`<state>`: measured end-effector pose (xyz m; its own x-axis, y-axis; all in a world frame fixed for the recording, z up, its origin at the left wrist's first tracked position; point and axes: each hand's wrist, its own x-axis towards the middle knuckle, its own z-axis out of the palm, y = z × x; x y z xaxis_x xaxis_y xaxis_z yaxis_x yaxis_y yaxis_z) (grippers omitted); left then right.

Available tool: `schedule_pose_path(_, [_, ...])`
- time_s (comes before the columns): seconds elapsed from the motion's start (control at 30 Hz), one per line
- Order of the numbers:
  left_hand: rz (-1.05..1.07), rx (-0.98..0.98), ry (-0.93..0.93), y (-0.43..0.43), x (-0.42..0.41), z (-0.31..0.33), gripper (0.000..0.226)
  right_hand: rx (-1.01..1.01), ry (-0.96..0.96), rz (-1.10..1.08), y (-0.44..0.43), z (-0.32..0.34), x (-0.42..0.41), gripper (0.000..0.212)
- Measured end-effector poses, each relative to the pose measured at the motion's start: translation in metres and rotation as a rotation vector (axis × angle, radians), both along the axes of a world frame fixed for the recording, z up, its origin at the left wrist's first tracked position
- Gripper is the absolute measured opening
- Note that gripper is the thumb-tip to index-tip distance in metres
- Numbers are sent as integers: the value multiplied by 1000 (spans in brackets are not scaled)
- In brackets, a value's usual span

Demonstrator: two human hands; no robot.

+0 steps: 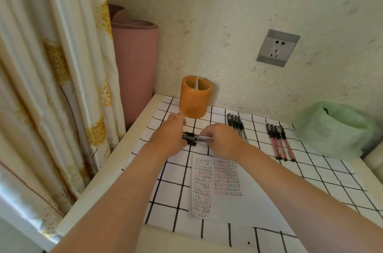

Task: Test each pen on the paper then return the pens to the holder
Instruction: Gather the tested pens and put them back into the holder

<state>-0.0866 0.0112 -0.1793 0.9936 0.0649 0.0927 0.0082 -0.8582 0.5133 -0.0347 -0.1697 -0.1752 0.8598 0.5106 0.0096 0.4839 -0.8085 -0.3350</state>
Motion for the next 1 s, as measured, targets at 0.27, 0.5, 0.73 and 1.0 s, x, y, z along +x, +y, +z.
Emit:
schedule_pose_path(0.27, [-23,165,52,4,3,-1,34,36,1,143,0,1,-3,32])
schedule_pose_path(0.5, [-21,200,136,6,5,1,38,-135,-64,222,9,2,-8,29])
schedule_pose_path(0.73, [-68,7,113,12,2,18,23,-131,-100,243,16,-1,-9,12])
schedule_pose_path(1.0, [-129,-753,-253,6,-5,64,19,605,380,107,32,11,-8,13])
